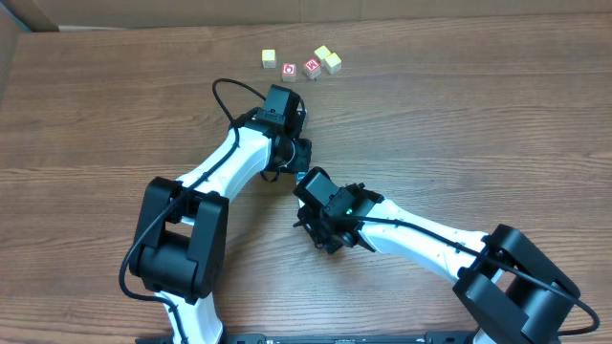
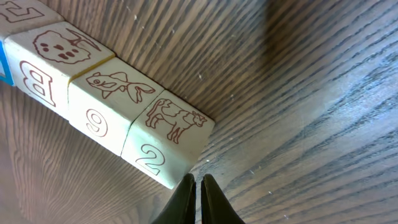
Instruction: Flip 4 blocks
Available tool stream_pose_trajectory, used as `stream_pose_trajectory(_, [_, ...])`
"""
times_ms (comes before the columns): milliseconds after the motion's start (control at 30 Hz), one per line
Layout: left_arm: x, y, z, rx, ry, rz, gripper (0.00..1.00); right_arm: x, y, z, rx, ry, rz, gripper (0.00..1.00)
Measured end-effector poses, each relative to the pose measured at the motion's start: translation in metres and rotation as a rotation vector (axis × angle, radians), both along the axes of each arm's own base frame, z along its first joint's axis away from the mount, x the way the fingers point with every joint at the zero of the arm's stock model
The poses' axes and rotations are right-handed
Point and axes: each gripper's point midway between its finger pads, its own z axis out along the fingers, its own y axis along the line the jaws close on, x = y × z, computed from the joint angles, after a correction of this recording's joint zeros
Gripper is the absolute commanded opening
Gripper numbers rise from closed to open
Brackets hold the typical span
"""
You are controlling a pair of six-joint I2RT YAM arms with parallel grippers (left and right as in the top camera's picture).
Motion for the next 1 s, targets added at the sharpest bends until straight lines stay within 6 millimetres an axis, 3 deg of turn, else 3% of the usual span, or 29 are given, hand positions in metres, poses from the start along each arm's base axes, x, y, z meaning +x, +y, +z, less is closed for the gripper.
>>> stream_pose_trajectory(833, [0.0033,-0.0012,0.0011,-0.005,-0.014,0.0,0.04,-0.0005,0.0061,0.0017,0.011,-0.018,0.01,0.11])
stream_pose_trajectory(1000, [0.0031,-0.0011,0.001,-0.005,-0.013,0.0,0.04,-0.0007,0.0061,0.0017,0.005,-0.032,0.047,0.04])
